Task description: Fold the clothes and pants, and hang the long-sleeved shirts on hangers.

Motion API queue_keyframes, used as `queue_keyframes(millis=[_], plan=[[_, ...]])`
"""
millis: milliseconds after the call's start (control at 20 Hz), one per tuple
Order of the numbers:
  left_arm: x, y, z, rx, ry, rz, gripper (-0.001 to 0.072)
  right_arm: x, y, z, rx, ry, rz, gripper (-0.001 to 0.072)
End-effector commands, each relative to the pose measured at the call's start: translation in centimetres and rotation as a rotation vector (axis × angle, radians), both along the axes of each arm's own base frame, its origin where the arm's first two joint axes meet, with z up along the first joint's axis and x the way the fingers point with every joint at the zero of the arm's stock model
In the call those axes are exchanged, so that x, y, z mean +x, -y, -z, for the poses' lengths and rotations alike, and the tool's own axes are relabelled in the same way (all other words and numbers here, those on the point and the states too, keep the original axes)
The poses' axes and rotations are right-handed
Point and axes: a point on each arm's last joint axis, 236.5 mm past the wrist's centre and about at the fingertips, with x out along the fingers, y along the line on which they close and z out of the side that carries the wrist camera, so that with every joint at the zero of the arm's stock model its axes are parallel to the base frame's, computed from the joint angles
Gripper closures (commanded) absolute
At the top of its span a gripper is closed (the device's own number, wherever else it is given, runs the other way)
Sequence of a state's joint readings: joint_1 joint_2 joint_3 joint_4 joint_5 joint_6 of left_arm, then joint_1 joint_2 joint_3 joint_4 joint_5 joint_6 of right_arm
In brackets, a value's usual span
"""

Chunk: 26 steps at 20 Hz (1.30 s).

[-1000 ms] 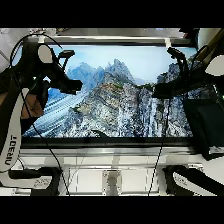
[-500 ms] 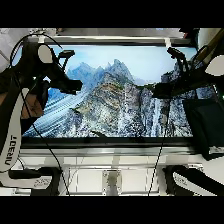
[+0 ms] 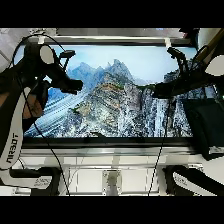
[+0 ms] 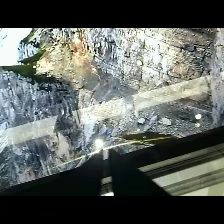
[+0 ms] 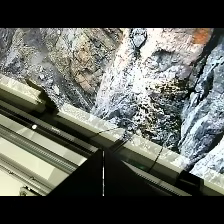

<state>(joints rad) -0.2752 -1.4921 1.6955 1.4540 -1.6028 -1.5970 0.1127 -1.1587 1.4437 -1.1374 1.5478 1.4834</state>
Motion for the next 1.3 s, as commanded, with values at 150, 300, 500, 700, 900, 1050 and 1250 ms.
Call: queue_keyframes(millis=[150, 300, 500, 700, 900, 1050, 1250], plan=[[7.2, -13.4, -0.6, 0.556, 0.232, -0.026, 0.0047, 2.0, 0.3, -0.5, -0.004, 0.079, 0.039, 0.0701], [12.0, -18.5, -3.2, 0.601, 0.449, -0.179, 0.0049, 2.9, 0.3, -0.9, 0.003, 0.12, 0.05, 0.0639], [15.0, -24.2, -1.3, 0.6, 0.507, -0.258, 0.0056, 4.7, 0.9, -1.4, -0.014, 0.196, 0.083, 0.0289], [14.6, -30.1, 4.8, 0.609, 0.39, -0.388, 0.0056, 5.5, 1.2, -1.6, -0.023, 0.227, 0.098, 0.0289], [15.7, -31.7, 8.9, 0.56, 0.377, -0.447, 0.0057, 5.5, 1.3, -1.7, -0.022, 0.229, 0.099, 0.029], [16.5, -31.5, 11.2, 0.548, 0.372, -0.426, 0.0058, 5.8, 1.2, -1.8, -0.019, 0.24, 0.104, 0.0291], [17.9, -30.6, 12.2, 0.504, 0.409, -0.417, 0.0178, 6.4, 1.2, -2.2, -0.013, 0.267, 0.115, 0.0302]])
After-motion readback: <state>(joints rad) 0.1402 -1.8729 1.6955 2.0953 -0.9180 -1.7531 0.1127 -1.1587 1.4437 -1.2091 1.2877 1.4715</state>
